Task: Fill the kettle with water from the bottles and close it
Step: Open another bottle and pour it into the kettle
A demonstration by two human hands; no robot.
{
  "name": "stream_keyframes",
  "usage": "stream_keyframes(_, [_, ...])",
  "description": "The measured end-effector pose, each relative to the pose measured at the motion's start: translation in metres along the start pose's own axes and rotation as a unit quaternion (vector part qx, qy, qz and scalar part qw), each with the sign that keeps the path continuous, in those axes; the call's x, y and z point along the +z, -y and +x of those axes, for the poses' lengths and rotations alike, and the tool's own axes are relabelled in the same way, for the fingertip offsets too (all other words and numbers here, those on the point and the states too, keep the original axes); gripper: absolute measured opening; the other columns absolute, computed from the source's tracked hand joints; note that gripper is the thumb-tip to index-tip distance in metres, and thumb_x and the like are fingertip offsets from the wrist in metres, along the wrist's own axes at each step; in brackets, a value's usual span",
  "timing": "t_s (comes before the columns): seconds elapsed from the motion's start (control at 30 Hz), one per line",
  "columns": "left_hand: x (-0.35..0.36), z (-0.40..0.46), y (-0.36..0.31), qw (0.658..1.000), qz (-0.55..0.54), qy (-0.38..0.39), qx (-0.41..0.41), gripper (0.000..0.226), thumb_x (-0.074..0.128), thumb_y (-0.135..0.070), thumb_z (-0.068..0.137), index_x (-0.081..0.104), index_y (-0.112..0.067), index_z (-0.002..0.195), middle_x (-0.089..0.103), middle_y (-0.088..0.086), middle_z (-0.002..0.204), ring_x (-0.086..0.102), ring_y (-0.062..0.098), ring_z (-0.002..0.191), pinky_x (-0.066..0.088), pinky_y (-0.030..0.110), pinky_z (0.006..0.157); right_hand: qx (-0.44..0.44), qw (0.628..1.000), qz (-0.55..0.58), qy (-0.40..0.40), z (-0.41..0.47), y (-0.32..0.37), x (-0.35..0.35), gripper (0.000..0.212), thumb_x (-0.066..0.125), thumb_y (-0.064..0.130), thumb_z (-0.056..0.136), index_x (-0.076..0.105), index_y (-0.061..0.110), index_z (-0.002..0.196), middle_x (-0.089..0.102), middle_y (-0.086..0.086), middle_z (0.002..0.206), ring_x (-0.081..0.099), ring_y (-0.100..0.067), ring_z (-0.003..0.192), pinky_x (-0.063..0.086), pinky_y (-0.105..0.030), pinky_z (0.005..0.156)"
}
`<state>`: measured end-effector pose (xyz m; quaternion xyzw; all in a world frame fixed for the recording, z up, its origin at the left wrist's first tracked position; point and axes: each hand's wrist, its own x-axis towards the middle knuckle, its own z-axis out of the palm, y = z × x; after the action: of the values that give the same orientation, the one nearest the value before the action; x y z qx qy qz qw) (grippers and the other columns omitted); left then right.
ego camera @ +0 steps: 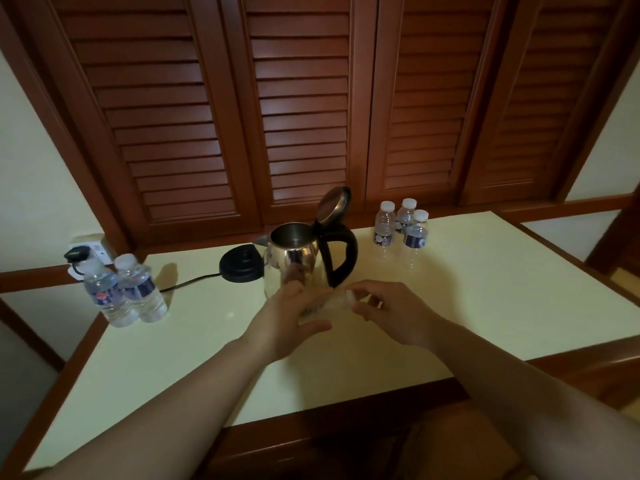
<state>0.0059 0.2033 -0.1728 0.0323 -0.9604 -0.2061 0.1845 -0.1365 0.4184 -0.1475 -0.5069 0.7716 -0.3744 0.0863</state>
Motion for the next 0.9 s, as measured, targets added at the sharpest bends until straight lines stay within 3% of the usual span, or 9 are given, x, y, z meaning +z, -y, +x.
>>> stream_keyframes(0.1, [0.015,0.016,-0.018,0.999,0.048,-0.026,0.0,0.061,0.072,-0.056,0.088,0.05,-0.045,0.144,0.05,-0.012,0.106,0.053,0.011,0.096,0.055,0.032,0.079,0.015,1.0,0.0,-0.003,0.0,-0.018,-0.018,0.027,0.056,0.042,0.103,0.068,0.03,0.124,0.067,0.021,0.105,0.06,0.005,0.092,0.044,-0.009,0.076])
stream_keyframes(0.23, [0.033,0.038,-0.039,0.996,0.084,-0.031,-0.026,0.065,0.062,-0.065,0.089,0.049,-0.038,0.147,0.046,-0.012,0.103,0.048,0.012,0.098,0.05,0.035,0.087,0.064,0.997,0.041,-0.016,0.003,-0.045,-0.047,0.031,0.071,0.031,0.097,0.068,0.029,0.128,0.071,0.015,0.099,0.067,-0.003,0.085,0.056,-0.021,0.073])
stream_keyframes(0.33, [0.041,0.053,-0.058,0.998,0.06,-0.028,0.001,0.063,0.064,-0.06,0.091,0.047,-0.04,0.149,0.049,-0.01,0.105,0.048,0.012,0.101,0.047,0.036,0.089,0.072,0.997,0.02,0.014,0.001,-0.058,-0.066,0.012,0.063,0.036,0.101,0.071,0.028,0.106,0.071,0.01,0.093,0.067,-0.009,0.076,0.057,-0.022,0.067])
stream_keyframes(0.4, [0.048,0.065,-0.07,0.998,0.061,-0.024,0.001,0.064,0.063,-0.06,0.092,0.046,-0.04,0.15,0.048,-0.01,0.106,0.047,0.012,0.103,0.044,0.034,0.089,0.093,0.995,0.0,0.018,0.0,-0.065,-0.076,0.033,0.051,0.043,0.106,0.067,0.022,0.088,0.068,0.004,0.08,0.063,-0.011,0.068,0.052,-0.026,0.067])
stream_keyframes(0.47, [0.055,0.077,-0.083,0.997,0.074,-0.021,-0.002,0.065,0.064,-0.06,0.092,0.044,-0.041,0.151,0.048,-0.01,0.107,0.047,0.013,0.105,0.044,0.033,0.092,0.116,0.993,0.003,0.001,0.0,-0.072,-0.087,0.043,0.046,0.047,0.107,0.067,0.017,0.084,0.068,0.0,0.076,0.064,-0.015,0.065,0.053,-0.032,0.069])
stream_keyframes(0.57, [0.064,0.093,-0.095,0.998,0.049,-0.01,-0.031,0.066,0.065,-0.061,0.091,0.046,-0.04,0.151,0.049,-0.008,0.106,0.048,0.014,0.105,0.044,0.036,0.097,0.104,0.993,0.054,0.007,-0.001,-0.087,-0.109,0.02,0.065,0.039,0.099,0.07,0.022,0.109,0.071,0.003,0.092,0.071,-0.015,0.074,0.057,-0.025,0.064])
stream_keyframes(0.6, [0.067,0.097,-0.097,0.999,0.027,-0.01,-0.041,0.066,0.065,-0.062,0.09,0.047,-0.04,0.15,0.049,-0.007,0.106,0.048,0.013,0.105,0.044,0.036,0.098,0.09,0.994,0.058,0.016,-0.001,-0.092,-0.116,0.021,0.071,0.034,0.096,0.07,0.022,0.113,0.071,0.004,0.096,0.071,-0.012,0.075,0.056,-0.021,0.063])
stream_keyframes(0.7, [0.077,0.108,-0.106,0.999,-0.003,-0.012,-0.042,0.066,0.067,-0.06,0.09,0.049,-0.04,0.15,0.049,-0.007,0.105,0.048,0.012,0.104,0.044,0.034,0.098,0.071,0.997,0.028,0.025,-0.002,-0.103,-0.129,0.015,0.068,0.032,0.098,0.071,0.018,0.098,0.07,0.003,0.084,0.067,-0.004,0.067,0.052,-0.017,0.06])
stream_keyframes(0.9, [0.091,0.131,-0.114,0.997,-0.021,-0.016,-0.071,0.064,0.073,-0.059,0.086,0.053,-0.042,0.144,0.055,-0.008,0.108,0.058,0.013,0.104,0.05,0.033,0.094,0.063,0.997,-0.043,-0.019,0.002,-0.127,-0.136,0.046,0.048,0.057,0.099,0.06,0.02,0.075,0.062,-0.004,0.07,0.06,-0.021,0.069,0.049,-0.04,0.07])
